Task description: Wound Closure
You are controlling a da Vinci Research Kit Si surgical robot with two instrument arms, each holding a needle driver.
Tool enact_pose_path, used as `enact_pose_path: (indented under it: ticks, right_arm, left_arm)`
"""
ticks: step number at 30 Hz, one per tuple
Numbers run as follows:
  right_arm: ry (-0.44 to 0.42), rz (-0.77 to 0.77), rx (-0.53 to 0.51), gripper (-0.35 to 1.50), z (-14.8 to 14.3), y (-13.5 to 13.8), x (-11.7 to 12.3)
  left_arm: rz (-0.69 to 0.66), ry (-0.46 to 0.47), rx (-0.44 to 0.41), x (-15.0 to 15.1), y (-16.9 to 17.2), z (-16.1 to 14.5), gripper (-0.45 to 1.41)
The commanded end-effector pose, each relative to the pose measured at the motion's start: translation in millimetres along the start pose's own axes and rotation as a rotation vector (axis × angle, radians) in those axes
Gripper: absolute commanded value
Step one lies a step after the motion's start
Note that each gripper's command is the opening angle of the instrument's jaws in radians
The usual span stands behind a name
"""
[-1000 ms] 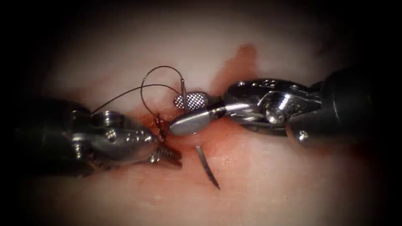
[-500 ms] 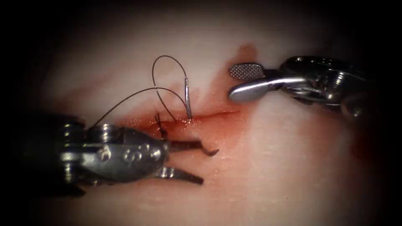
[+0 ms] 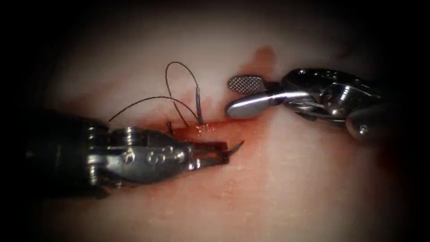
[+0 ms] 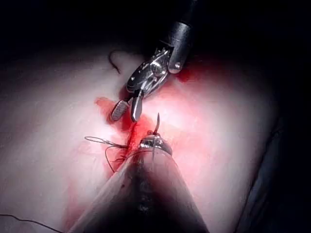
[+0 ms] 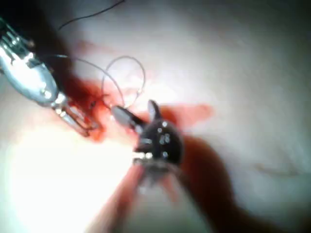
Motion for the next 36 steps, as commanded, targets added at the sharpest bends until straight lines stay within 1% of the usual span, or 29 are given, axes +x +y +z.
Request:
enact_pose_path:
  ticks: [1,4,5,9,10,13,19,22,24,28,33,34,36]
  right_arm:
    - [0.005,0.001,0.003,1.18,0.6,0.0,-0.5]
    - [0.005,0.001,0.004,1.16,0.5,0.0,-0.5]
    - [0.007,0.001,0.006,1.16,0.5,0.0,-0.5]
    - [0.007,0.001,0.006,1.16,0.5,0.0,-0.5]
    - [0.005,0.001,0.008,1.16,0.5,0.0,-0.5]
    - [0.006,0.001,0.013,1.16,0.4,0.0,-0.5]
    - [-0.002,0.001,0.026,1.16,0.2,-0.1,-0.6]
    - [-0.003,-0.006,0.033,1.16,0.2,-0.1,-0.7]
    - [-0.005,-0.001,0.036,1.15,0.2,-0.1,-0.8]
    - [-0.007,0.004,0.039,1.15,0.3,-0.2,-1.0]
    - [-0.01,0.004,0.043,1.15,0.3,-0.2,-1.0]
    - [-0.01,0.004,0.043,1.15,0.3,-0.2,-1.0]
    - [-0.01,0.003,0.043,1.15,0.3,-0.2,-1.1]
  left_arm:
    - [-0.001,-0.002,0.003,-0.2,0.5,0.9,-0.45]
    - [-0.01,0.006,0.002,0.1,1.0,0.7,-0.45]
    - [-0.028,0.038,-0.027,0.4,1.3,0.5,-0.45]
    - [-0.158,0.115,-0.085,1.1,2.2,0.1,-0.45]
    - [-0.227,0.141,-0.119,1.4,2.7,0.0,-0.45]
    - [-0.309,0.176,-0.169,1.9,3.5,-0.3,-0.45]
    - [-0.444,0.196,-0.276,3.1,5.3,-1.0,-0.45]
    - [-0.516,0.2,-0.361,3.7,6.7,-1.5,-0.45]
    - [-0.542,0.199,-0.396,4.1,7.4,-1.8,-0.45]
    - [-0.555,0.202,-0.46,5.2,8.0,-2.7,-0.45]
    - [-0.547,0.198,-0.514,6.6,8.0,-4.5,-0.45]
    - [-0.513,0.207,-0.512,6.9,7.9,-4.9,-0.45]
    - [-0.392,0.24,-0.486,7.5,7.4,-5.7,-0.45]
